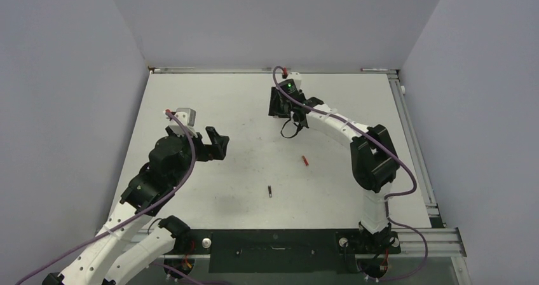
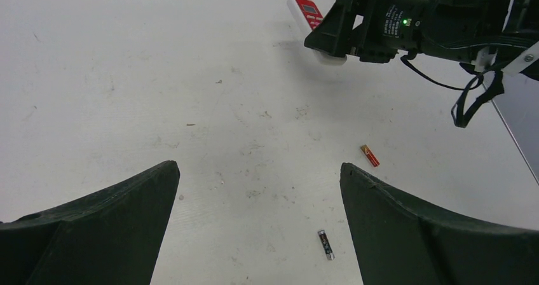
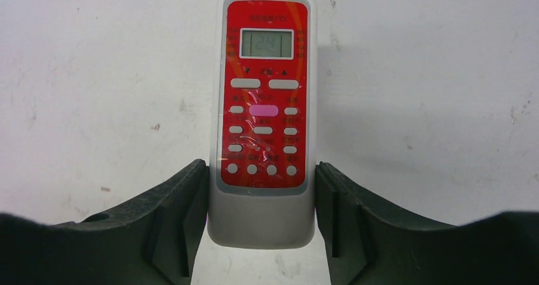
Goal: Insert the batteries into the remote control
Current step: Pick up the remote control from the center of the board, then adjust the remote control.
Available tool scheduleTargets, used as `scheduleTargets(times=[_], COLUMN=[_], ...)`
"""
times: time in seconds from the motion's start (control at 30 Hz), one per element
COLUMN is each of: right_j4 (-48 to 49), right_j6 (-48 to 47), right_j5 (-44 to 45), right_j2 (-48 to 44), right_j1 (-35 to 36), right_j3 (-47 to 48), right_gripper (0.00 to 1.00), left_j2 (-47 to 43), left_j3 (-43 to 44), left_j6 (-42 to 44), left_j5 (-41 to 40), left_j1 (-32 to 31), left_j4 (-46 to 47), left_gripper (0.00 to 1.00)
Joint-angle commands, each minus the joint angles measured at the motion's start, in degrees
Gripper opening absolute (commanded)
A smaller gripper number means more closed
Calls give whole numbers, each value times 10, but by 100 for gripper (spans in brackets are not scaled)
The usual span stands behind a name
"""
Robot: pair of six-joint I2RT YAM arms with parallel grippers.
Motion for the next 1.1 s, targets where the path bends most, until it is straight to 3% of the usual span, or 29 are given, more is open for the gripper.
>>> scheduleTargets(times=[0.0, 0.37, 0.67, 0.83, 1.07], right_j4=[39, 88, 103, 129, 190], right_j6=[-18, -69, -72, -41, 27], right_j5=[-85, -180, -273, -336, -402], right_j2=[-93, -280, -409, -476, -544], right_j1=[-8, -6, -6, -5, -5], right_j3=[-58, -276, -394, -458, -525], right_gripper=[8, 8, 8, 8, 8], left_j2=[4, 24, 30, 28, 31], left_j3=[13, 19, 9, -12, -111], left_j6=[11, 3, -7, -67, -172], left_j5=[29, 85, 180, 227, 295], left_j1=[4, 4, 3, 4, 4], left_j4=[20, 23, 45, 74, 192], left_gripper=[96, 96, 96, 96, 96])
